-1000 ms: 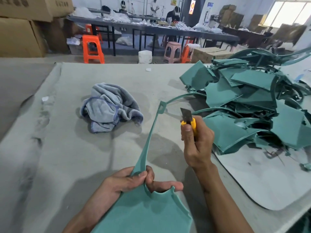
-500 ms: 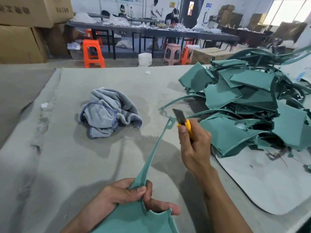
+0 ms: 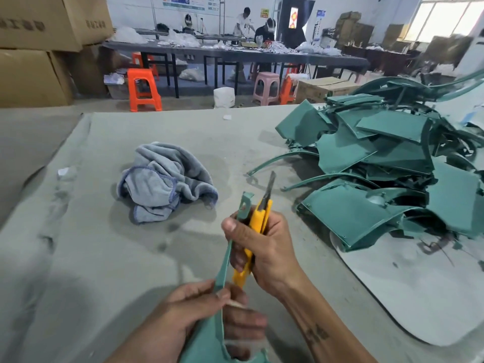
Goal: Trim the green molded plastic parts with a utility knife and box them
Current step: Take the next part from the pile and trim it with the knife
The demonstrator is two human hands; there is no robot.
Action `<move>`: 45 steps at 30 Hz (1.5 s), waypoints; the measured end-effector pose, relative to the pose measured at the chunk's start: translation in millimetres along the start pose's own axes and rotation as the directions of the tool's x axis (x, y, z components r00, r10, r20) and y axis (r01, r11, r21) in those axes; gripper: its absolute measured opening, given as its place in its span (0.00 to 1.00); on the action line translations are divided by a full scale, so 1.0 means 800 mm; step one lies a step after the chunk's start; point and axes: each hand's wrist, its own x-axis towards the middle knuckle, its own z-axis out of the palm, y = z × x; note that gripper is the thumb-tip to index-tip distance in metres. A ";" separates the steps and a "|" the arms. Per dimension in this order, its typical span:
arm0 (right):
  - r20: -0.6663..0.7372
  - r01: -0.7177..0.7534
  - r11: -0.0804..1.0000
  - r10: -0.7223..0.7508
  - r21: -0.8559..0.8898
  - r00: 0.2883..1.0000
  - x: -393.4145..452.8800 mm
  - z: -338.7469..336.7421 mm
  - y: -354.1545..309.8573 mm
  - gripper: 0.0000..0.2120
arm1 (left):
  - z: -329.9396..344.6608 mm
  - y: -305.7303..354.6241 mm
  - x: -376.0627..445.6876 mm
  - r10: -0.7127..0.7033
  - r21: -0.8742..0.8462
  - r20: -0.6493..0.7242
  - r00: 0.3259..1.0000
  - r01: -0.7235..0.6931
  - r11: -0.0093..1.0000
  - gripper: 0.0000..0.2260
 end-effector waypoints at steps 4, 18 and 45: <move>-0.006 -0.022 0.998 0.022 -0.064 1.000 -0.005 0.016 0.006 0.16 | 0.007 -0.001 0.005 0.207 0.103 -0.233 0.950 -0.188 0.977 0.18; 0.066 0.061 0.959 -0.045 -0.278 0.997 0.000 -0.013 -0.002 0.17 | 0.021 0.004 0.002 0.210 0.026 -0.205 0.956 -0.209 0.978 0.09; 0.268 -0.243 0.953 0.286 -0.183 0.920 0.003 -0.037 -0.009 0.19 | 0.020 0.006 -0.003 0.164 0.065 -0.170 0.972 -0.155 0.986 0.08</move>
